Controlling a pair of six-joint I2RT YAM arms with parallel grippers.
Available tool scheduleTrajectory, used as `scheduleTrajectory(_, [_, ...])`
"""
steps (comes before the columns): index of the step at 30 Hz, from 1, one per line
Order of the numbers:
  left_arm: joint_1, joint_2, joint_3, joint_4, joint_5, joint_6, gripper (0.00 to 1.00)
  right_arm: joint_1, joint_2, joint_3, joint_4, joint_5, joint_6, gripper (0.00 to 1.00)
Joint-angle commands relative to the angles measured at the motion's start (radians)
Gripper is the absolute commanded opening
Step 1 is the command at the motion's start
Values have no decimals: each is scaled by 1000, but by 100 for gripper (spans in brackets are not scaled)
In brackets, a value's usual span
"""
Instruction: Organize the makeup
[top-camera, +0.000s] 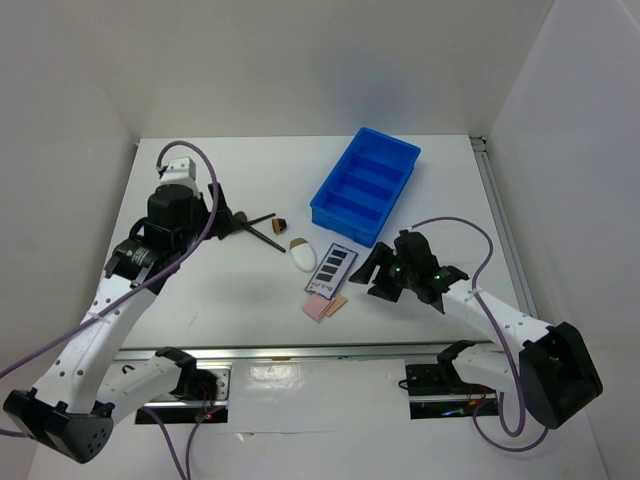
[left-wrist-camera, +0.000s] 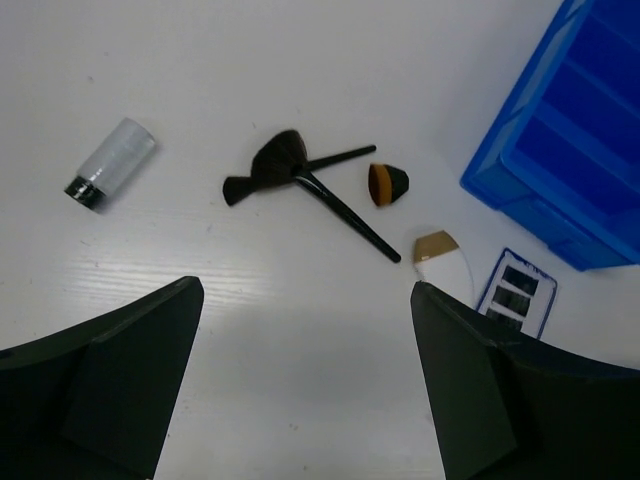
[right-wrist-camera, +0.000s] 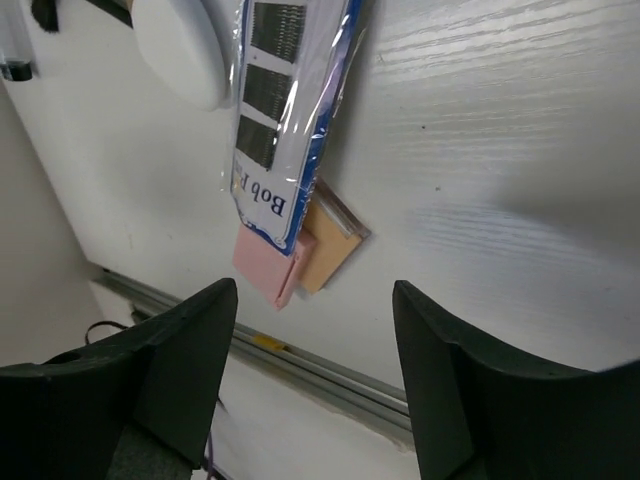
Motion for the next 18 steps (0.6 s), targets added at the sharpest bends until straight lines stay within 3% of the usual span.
scheduleTrajectory(1, [-2,48,46,-71,122,-41,99,32,34,-20,230,-61,86,75])
scheduleTrajectory(4, [-12,81,71,-71,162,-31,98,46,100,-20,286,-61,97,80])
scheduleTrajectory(11, [-30,140,154,-114,190,-12,98,46,280,3,408,-71,97,81])
scheduleTrajectory(18, [-39,149,145,-125,239,40,98,46,406,31,493,-95,106,80])
